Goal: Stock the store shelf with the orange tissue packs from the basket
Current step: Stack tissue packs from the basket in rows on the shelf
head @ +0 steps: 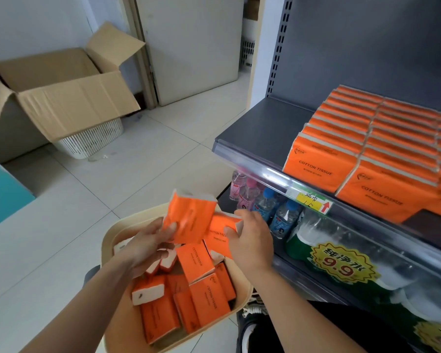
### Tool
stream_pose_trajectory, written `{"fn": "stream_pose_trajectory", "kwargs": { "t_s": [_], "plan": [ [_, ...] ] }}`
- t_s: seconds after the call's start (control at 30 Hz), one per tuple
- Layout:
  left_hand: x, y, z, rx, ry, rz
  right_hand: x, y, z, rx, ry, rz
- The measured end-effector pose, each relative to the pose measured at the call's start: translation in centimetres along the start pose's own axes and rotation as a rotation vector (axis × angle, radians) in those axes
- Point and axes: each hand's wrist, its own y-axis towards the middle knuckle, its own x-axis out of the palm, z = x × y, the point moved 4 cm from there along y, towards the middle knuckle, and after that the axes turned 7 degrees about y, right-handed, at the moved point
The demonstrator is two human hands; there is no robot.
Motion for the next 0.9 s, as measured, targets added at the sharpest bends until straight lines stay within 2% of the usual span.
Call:
{"fn": "stream_pose_trajectory", "kwargs": {
  "t_s": [0.13,0.23,0.33,0.57,0.7,0.9],
  "plan": [
    [1.4,-0.8,2.0,0.058,-0.099,0.081,-2.0,0.4,-0.9,-0.011,0.102,0.070],
    [2.4,-2.0,3.9,0.158,-0.042,0.127,-4.1,0.5,-1.4,-0.032,0.126,0.122],
    [3.1,-2.7,5.6,0.295,-0.006,0.079,-6.3,0.2,-1.2,-0.035,0.196,0.140],
    [6.8,-4.3,8.7,0.467,-0.025,-0.043,-13.0,-1.6,0.1,-0.078,0.333,0.217],
    [10.2,-5.0,10.0,0.494,-0.033,-0.123,-17.7,-3.1,2.2,-0.083,0.397,0.273],
    [15.7,-6.0,12.0,0.612,0.057,-0.099,-24.8,-5.4,6.3,-0.074,0.439,0.367]
  ]
}}
